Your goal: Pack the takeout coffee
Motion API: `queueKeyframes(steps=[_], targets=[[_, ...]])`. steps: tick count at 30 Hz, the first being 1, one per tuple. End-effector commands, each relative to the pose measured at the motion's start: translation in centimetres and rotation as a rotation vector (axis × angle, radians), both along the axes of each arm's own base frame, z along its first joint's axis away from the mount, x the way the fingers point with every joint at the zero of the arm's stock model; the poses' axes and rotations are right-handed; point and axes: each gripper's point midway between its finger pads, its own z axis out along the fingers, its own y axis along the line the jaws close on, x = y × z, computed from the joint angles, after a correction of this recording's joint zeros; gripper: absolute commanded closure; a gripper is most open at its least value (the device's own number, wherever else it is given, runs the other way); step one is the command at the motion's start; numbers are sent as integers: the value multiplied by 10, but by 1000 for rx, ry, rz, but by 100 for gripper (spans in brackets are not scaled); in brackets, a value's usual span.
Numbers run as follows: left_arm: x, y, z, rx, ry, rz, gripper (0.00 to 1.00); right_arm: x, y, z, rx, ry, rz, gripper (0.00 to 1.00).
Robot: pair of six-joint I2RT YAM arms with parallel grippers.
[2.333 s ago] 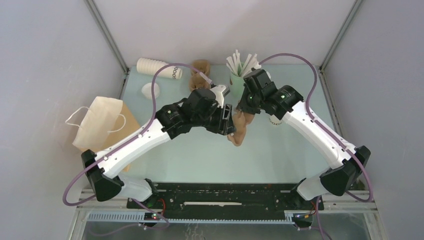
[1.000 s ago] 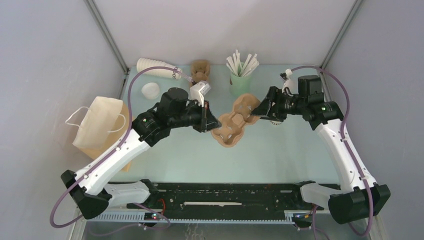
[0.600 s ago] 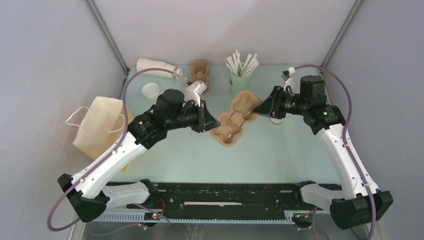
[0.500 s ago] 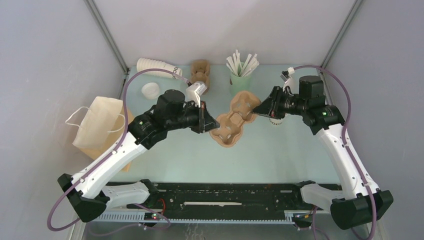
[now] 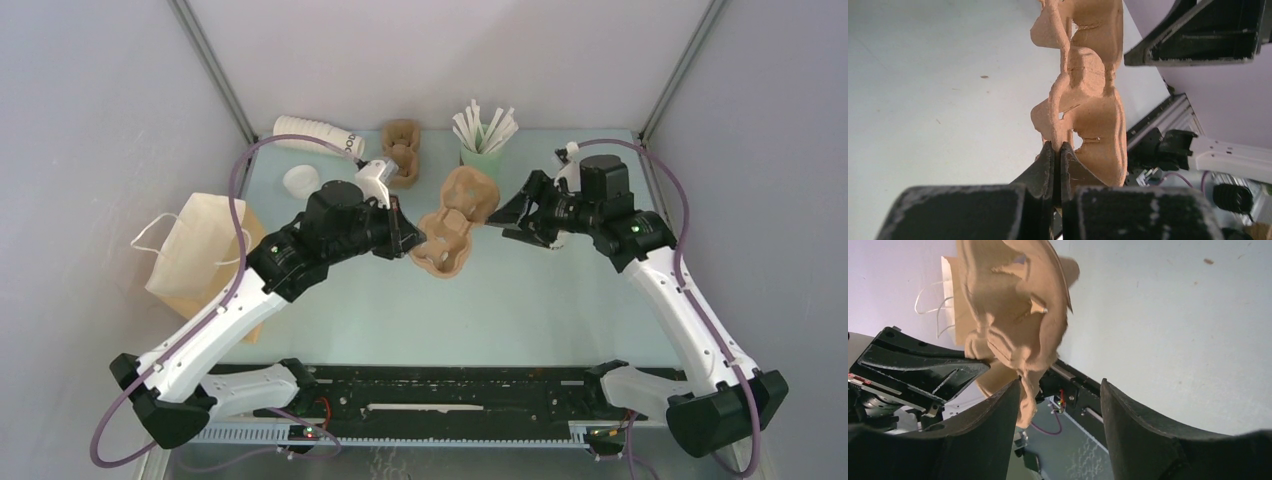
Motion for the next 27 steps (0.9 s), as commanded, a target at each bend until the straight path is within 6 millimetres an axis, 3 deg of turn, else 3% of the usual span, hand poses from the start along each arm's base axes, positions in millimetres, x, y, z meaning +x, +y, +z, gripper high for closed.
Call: queueKeyframes(steps=[1, 4, 7, 12, 15, 21, 27], targets=[[19, 14, 31, -37, -103, 130, 100, 8, 19, 11, 72, 19, -34, 31], [26, 16, 29, 0, -110, 151, 100, 3, 28, 22, 8, -112, 35, 22], [25, 8, 26, 13, -95, 119, 100, -2, 29, 32, -214, -398, 139, 16], [18, -3, 16, 36, -71, 61, 100, -19, 35, 59, -375, -818, 345, 20], [12, -8, 11, 50, -58, 27, 100, -28, 50, 50, -396, -971, 534, 23], [2, -14, 14, 44, -57, -23, 100, -6, 58, 40, -466, -1015, 558, 24], [-3, -17, 19, 35, -63, -46, 100, -3, 68, 27, -463, -995, 607, 26]])
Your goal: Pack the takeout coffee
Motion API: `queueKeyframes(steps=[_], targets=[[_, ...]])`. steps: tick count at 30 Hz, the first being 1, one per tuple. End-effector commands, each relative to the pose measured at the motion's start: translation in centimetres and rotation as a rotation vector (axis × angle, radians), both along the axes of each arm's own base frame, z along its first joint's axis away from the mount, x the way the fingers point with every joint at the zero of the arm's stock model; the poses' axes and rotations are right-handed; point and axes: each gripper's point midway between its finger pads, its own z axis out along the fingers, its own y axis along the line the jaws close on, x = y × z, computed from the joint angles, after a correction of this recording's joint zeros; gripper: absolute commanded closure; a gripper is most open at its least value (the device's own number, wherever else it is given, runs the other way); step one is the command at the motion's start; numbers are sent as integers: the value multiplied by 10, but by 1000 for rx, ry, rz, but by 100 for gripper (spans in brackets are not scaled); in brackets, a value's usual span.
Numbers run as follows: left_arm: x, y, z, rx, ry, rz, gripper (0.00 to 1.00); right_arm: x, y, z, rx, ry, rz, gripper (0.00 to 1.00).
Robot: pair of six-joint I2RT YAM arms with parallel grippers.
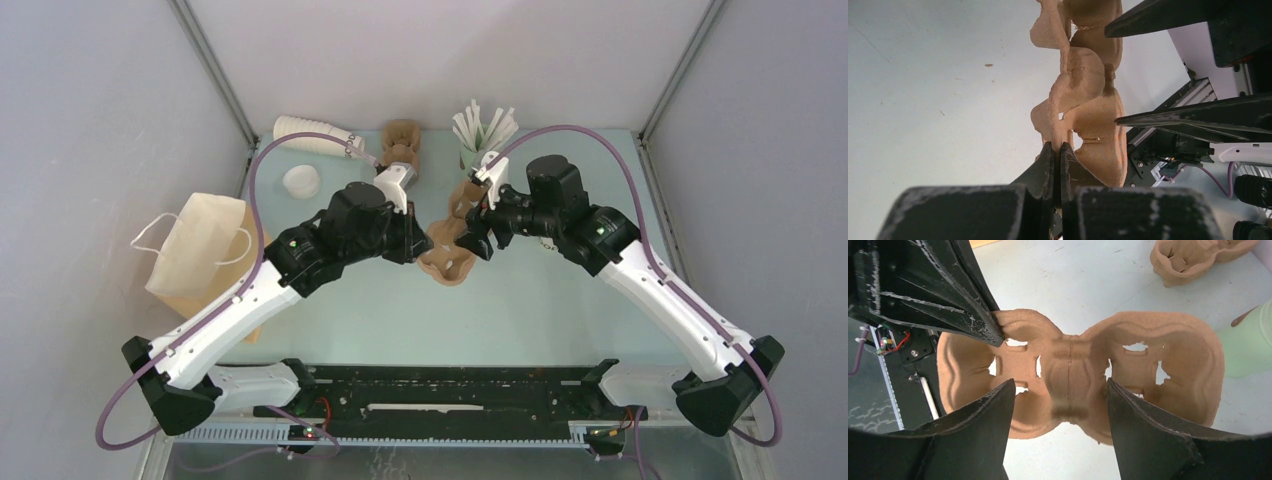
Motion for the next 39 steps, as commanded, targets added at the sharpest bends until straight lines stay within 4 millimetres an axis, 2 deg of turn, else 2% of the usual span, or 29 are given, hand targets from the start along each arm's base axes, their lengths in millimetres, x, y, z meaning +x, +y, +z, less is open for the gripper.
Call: queueKeyframes(steps=[1, 11, 19, 22, 23, 26, 28, 29, 30, 31, 34, 37, 39], targets=[[-4, -7, 38, -62, -74, -43, 100, 4, 7, 15, 6, -89, 49, 26], [-7, -6, 38, -58, -73, -48, 100, 9, 11, -2, -44, -60, 12, 34], [-8, -3, 38, -57, -75, -35, 100, 14, 10, -8, -77, -79, -22, 49], [-8, -2, 37, -55, -74, -35, 96, 14, 10, -6, -74, -85, -21, 54], [-8, -2, 38, -57, -75, -35, 92, 13, 9, -6, -71, -86, -22, 55], [-10, 2, 39, -51, -73, -30, 59, 12, 9, -7, -65, -90, -23, 58], [-9, 13, 43, -41, -88, 11, 44, 11, 8, -10, -63, -88, -24, 59], [-10, 22, 47, -37, -100, 37, 38, 10, 7, -12, -65, -85, -25, 59], [-7, 39, 48, -4, -114, 108, 31, 9, 5, -14, -66, -83, -26, 59], [-4, 59, 54, 18, -135, 181, 29, 8, 4, -17, -69, -78, -27, 60], [1, 145, 61, 132, -154, 501, 20, 0, -1, -25, -72, -61, -23, 61], [-10, 242, 70, 291, -147, 850, 16, -9, -3, -30, -58, -44, -9, 62], [-23, 284, 81, 389, -175, 994, 14, -16, -4, -32, -45, -31, 2, 63]])
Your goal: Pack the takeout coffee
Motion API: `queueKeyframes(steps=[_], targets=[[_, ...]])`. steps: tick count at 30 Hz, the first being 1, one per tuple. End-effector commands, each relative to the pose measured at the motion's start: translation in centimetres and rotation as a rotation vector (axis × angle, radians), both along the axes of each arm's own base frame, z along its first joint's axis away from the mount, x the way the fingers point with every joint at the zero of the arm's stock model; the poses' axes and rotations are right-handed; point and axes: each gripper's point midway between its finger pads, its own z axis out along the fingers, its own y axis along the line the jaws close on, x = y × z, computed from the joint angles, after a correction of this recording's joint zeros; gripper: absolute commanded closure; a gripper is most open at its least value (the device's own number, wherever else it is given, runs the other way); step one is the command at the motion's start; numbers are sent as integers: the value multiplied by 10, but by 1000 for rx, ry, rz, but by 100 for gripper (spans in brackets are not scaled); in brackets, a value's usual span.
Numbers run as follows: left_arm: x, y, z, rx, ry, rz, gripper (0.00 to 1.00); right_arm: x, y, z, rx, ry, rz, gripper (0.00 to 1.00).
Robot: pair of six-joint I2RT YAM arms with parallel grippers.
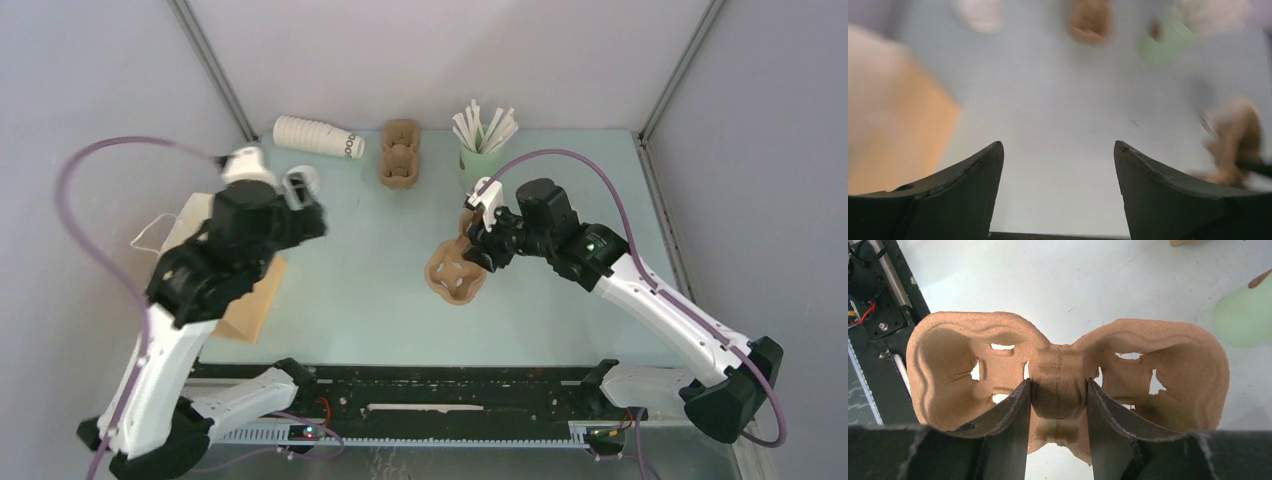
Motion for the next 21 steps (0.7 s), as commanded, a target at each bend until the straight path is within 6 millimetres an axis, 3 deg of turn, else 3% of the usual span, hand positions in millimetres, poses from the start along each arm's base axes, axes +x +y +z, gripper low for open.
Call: queueKeyframes(steps=[1, 4, 7, 12, 15, 18, 21], targets=[[-37, 121, 22, 248, -24, 430, 13, -12, 1, 20, 80, -39, 29, 63], [-43, 136, 19, 333, -4, 467, 9, -18, 0, 21, 95, -27, 38, 64], [-44, 141, -7, 389, 90, 478, 8, -21, -1, 25, 107, -36, 45, 65], [-39, 148, -40, 493, 201, 500, 16, -24, -4, 30, 112, -46, 42, 65], [-31, 151, -50, 587, 242, 500, 36, -26, -5, 28, 109, -37, 46, 66], [-27, 148, -54, 600, 262, 488, 73, -27, -5, 29, 110, -32, 46, 67], [-23, 134, -58, 521, 266, 432, 99, -28, -8, 29, 113, -34, 39, 68]])
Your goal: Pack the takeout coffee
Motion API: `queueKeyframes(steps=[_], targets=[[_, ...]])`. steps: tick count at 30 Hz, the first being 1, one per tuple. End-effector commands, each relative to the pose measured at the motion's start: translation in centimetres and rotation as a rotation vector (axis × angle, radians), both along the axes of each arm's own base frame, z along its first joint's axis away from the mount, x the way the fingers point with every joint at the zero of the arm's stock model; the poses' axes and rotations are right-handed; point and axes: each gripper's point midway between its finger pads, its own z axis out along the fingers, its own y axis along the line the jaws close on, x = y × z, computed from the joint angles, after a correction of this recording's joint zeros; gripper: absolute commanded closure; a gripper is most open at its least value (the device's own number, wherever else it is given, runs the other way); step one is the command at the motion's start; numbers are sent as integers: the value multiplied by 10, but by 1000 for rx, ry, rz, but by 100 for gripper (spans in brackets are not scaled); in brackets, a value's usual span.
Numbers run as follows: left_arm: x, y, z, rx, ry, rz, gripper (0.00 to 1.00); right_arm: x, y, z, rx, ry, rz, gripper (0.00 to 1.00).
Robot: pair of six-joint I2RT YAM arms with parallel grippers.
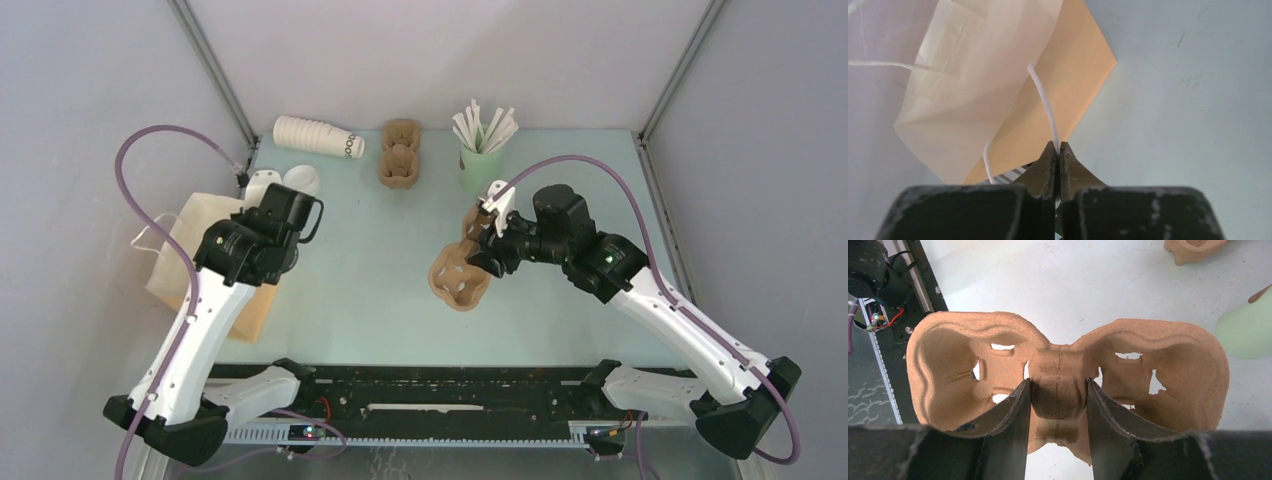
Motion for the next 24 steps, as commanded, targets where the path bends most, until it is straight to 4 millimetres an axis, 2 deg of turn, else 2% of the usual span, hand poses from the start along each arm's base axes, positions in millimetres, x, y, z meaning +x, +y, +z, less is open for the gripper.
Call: queueKeyframes(steps=[1, 3, 5, 9, 14, 16, 24], targets=[[2, -11, 5, -91, -40, -32, 100, -5, -2, 11, 40, -19, 0, 68], [7, -35, 3, -200, -21, -97, 100, -6, -4, 13, 43, -27, -7, 68], [11, -69, 7, -330, -12, -173, 100, -5, -7, 16, 49, -35, -17, 68], [11, -153, 24, -585, 2, -324, 100, -4, -16, 23, 63, -51, -35, 68], [7, -261, 41, -821, 86, -557, 100, -2, -32, 30, 85, -46, -82, 68], [3, -296, 45, -890, 134, -652, 100, -2, -39, 32, 96, -39, -99, 68], [6, -338, 65, -936, 186, -780, 100, -7, -61, 42, 130, -36, -144, 70]])
